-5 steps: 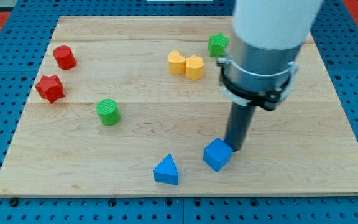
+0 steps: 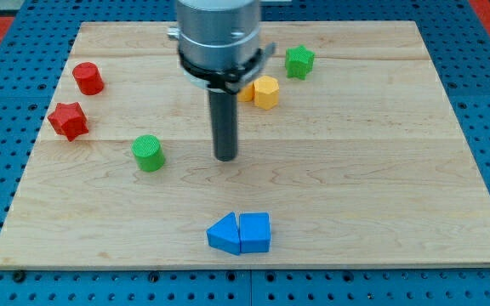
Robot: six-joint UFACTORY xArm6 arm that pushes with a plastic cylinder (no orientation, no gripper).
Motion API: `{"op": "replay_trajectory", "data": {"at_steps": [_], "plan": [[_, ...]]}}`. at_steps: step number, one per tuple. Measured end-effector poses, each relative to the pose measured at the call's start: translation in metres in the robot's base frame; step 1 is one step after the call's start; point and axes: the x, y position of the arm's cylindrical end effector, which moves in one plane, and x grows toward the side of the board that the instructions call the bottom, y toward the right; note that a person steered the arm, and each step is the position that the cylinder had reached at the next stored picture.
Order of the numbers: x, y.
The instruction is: Separate the yellow blocks from each other
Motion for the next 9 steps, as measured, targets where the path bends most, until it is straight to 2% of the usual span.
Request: {"op": "replay_trajectory", "data": {"at_steps": [1, 2, 3, 4, 5, 7, 8, 9], "plan": [[-0.008, -0.018], [-0.06, 0.033], [-0.087, 0.062], [-0.063, 0.087], [-0.084, 0.127], [-0.117, 0.029], [-0.144, 0.019], [-0.149, 0.033]]}}
